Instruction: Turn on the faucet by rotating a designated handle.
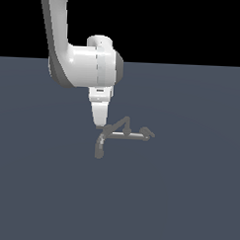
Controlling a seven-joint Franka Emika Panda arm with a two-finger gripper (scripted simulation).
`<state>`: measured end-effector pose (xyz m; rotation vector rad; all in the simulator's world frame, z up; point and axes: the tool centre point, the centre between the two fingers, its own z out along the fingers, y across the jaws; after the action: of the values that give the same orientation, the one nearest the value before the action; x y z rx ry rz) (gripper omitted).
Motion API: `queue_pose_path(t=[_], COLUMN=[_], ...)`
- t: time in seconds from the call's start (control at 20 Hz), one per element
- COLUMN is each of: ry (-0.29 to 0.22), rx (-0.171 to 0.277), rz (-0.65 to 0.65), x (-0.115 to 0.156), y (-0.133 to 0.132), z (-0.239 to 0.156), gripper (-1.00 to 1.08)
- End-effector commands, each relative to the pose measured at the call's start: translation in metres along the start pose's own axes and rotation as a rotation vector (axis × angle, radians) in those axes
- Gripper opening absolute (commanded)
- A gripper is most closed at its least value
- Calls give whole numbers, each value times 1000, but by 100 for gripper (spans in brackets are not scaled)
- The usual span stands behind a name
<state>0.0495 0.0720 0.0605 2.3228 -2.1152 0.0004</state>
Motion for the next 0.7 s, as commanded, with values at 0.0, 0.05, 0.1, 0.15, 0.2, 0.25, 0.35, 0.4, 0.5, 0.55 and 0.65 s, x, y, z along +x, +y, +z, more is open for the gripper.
queue_pose_path(t=[0.0,0.05,0.1,0.15,0.2,0.25,0.35,0.4,0.5,0.55,0.65], ry=[0,0,0,0,0,0,0,1,1,1,0], rx=[0,0,0,0,0,0,0,3,2,2,2], rz=[-1,-1,-1,-1,-1,-1,-1,2,2,2,1], x=[-5,-8,-10,-12,-14,-17,-19,-15,-15,-15,-15], y=[6,9,12,15,18,21,24,20,26,29,36], z=[0,0,0,0,0,0,0,0,0,0,0], gripper=[-100,-100,-100,-100,-100,-100,-100,-100,-100,-100,-100])
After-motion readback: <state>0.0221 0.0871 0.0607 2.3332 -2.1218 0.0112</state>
